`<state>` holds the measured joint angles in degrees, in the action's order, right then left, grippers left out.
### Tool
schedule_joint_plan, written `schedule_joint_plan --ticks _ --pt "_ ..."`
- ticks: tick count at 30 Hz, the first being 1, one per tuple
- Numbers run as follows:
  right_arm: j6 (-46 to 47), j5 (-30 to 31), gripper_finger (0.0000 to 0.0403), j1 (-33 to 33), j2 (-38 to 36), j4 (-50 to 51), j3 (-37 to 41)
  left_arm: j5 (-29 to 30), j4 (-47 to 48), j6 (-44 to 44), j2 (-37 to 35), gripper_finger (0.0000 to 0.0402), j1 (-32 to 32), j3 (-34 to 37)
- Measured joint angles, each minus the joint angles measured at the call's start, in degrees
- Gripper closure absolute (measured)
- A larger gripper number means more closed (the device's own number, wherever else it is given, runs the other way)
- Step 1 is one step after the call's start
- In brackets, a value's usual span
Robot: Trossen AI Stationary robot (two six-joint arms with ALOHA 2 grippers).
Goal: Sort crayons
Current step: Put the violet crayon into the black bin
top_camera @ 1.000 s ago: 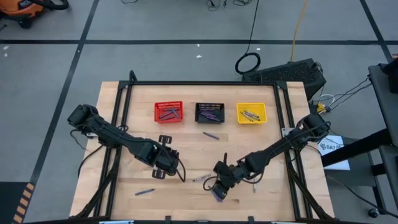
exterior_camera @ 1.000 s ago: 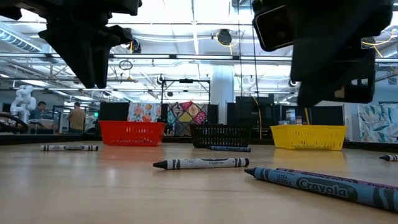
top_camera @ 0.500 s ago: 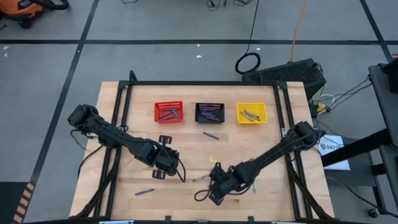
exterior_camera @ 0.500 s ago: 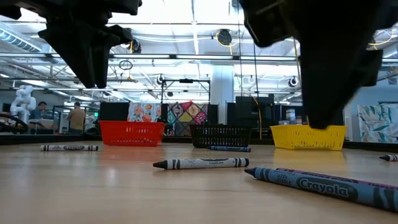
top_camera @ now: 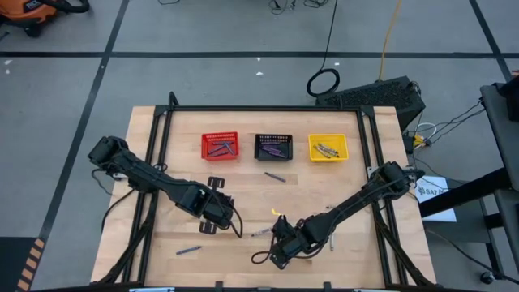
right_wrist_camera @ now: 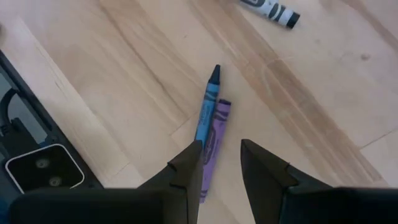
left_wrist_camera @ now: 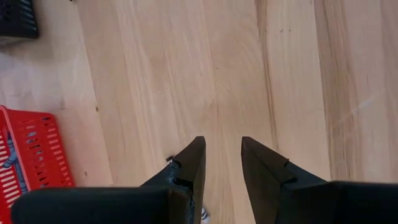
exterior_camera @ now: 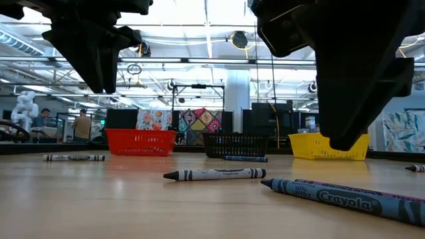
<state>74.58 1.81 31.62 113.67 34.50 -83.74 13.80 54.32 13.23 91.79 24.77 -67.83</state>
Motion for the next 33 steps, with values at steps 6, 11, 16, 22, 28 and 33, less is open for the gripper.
schedule_joint_plan --ticks 6,11,16,22,28,33 --pt "0.47 1.11 0.0307 0.25 0.00 -0.02 0.00 0.00 0.05 0.00 0.00 0.0307 0.00 0.00" --pt "1.01 1.07 0.0307 0.71 1.21 -2.05 0.00 -0.01 0.08 0.01 0.00 0.0307 0.00 0.00" --pt "0.95 -0.40 0.0307 0.92 3.19 -3.19 0.02 -0.02 -0.06 0.02 0.02 0.0307 0.00 -0.02" --pt "1.05 -0.33 0.0307 0.92 4.18 -2.48 0.02 -0.04 -0.28 0.04 0.02 0.0307 0.00 -0.02" --pt "1.21 -0.38 0.0307 0.88 5.30 -1.91 -0.16 -0.04 -0.50 0.02 0.02 0.0307 0.00 -0.02" --pt "0.93 -0.25 0.0307 0.68 5.64 0.88 -0.24 -0.04 -0.87 0.00 0.02 0.0307 0.00 -0.02"
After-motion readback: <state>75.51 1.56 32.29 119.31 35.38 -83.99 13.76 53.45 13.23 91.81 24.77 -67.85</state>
